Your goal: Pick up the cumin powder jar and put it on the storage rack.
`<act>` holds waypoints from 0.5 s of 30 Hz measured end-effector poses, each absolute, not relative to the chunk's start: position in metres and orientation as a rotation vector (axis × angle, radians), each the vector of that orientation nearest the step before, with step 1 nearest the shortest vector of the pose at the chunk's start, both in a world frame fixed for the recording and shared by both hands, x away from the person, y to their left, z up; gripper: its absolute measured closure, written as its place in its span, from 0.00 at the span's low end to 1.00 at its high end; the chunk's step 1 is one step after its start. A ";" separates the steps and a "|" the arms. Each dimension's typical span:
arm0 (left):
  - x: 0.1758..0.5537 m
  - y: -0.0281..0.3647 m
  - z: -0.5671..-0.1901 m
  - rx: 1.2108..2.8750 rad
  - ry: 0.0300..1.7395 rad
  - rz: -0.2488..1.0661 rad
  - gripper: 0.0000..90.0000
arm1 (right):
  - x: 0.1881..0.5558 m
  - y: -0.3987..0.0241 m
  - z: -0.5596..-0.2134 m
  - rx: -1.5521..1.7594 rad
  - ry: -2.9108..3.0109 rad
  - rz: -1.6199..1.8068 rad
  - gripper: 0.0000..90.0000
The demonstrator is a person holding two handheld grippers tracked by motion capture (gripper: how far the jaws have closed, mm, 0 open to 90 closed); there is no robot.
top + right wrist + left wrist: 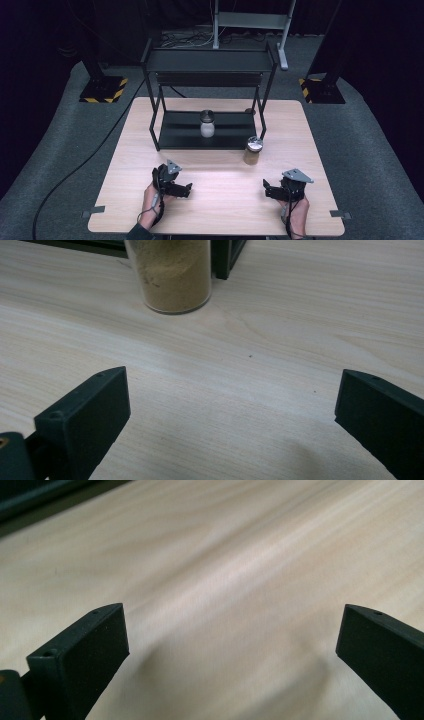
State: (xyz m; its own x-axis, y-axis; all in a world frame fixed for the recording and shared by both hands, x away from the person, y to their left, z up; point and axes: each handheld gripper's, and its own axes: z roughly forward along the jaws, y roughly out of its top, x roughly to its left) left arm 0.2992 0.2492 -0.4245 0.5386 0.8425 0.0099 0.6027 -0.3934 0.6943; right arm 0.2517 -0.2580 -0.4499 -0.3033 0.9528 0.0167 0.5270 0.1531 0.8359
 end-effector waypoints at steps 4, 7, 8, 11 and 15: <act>0.290 0.254 -0.429 2.118 1.179 0.481 0.00 | 0.259 -0.259 -0.448 1.406 1.914 1.083 0.01; 0.287 0.256 -0.432 2.112 1.190 0.463 0.00 | 0.266 -0.254 -0.444 1.371 1.924 1.104 0.02; 0.286 0.255 -0.433 2.110 1.195 0.470 0.00 | 0.270 -0.252 -0.442 1.357 1.930 1.106 0.02; 0.284 0.256 -0.434 2.094 1.202 0.472 0.00 | 0.285 -0.243 -0.436 1.325 1.952 1.107 0.02; 0.280 0.255 -0.438 2.078 1.201 0.500 0.00 | 0.309 -0.233 -0.429 1.302 1.981 1.124 0.02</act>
